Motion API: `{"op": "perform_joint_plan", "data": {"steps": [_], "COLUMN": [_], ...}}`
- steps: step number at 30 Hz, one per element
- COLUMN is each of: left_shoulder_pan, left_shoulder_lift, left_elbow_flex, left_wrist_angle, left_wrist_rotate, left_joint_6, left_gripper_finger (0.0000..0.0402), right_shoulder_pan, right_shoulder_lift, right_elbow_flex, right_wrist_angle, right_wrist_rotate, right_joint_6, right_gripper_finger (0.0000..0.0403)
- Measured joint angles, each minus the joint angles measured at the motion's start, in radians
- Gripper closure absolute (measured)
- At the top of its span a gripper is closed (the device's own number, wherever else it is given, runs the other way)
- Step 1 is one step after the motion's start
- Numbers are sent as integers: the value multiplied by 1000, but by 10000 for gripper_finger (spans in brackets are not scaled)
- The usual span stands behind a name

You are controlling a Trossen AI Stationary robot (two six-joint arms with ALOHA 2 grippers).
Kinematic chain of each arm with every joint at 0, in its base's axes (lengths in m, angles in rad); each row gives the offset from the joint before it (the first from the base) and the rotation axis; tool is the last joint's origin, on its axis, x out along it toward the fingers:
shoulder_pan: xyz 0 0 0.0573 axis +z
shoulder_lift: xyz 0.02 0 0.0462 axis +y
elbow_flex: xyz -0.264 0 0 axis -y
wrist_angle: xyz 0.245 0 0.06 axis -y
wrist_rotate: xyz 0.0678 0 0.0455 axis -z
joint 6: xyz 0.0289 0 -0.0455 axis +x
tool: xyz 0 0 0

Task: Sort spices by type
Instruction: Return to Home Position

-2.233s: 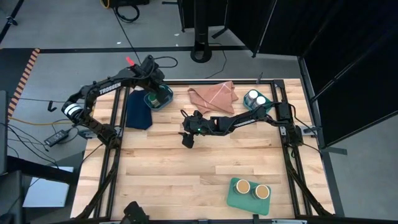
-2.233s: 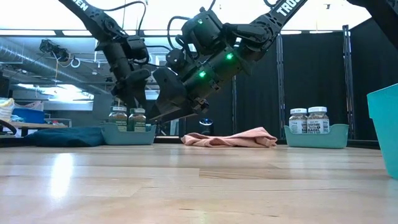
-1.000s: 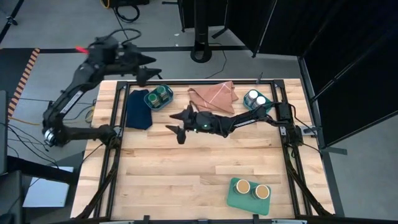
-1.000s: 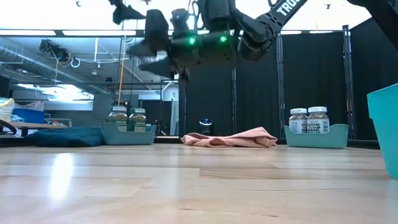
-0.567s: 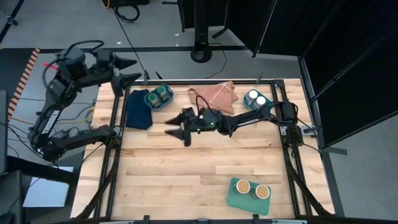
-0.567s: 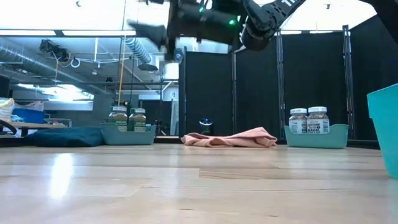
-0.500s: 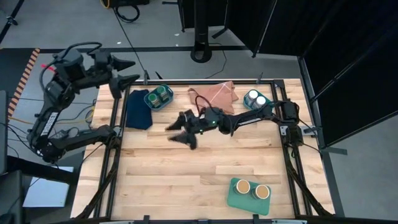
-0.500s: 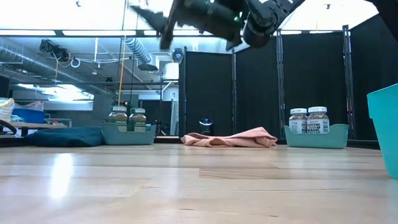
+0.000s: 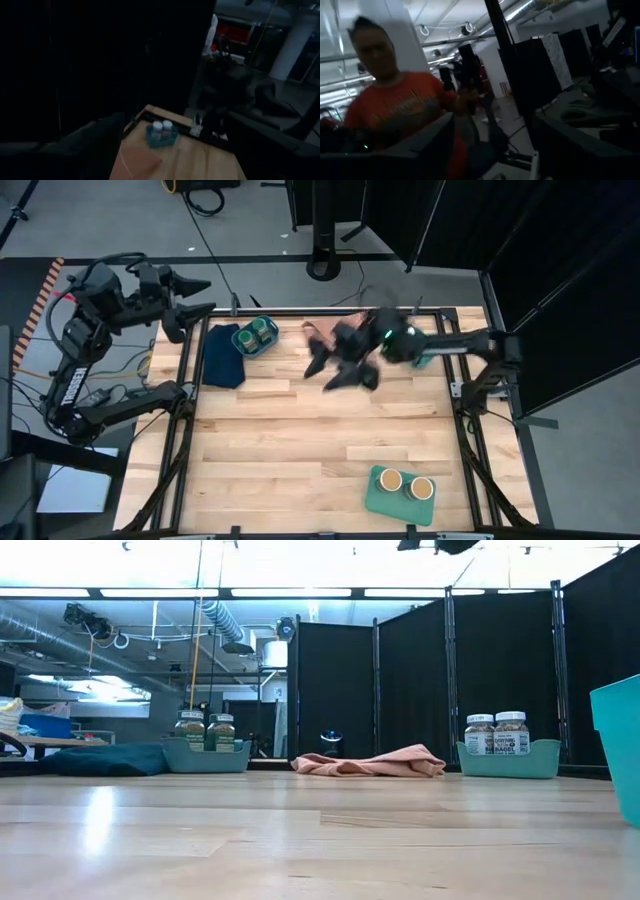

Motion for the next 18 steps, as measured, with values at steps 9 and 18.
{"op": "perform_joint_plan", "data": {"steps": [9,18], "left_shoulder_pan": [0,0], "left_shoulder_lift": [-1,-6], "left_elbow_flex": [0,0], "left_wrist_angle": [222,442], "left_wrist_rotate": [126,528], "left_joint_6": [-97,-221], "left_gripper_finger": [55,55], "right_shoulder_pan": [-129,-54], "right_shoulder_lift": [-334,-705], "right_elbow_flex": [0,0], "right_wrist_angle": [-347,-1099], "right_wrist_rotate": [-45,420], "right_joint_6": [-55,-405], "right_gripper_finger": [128,128]}}
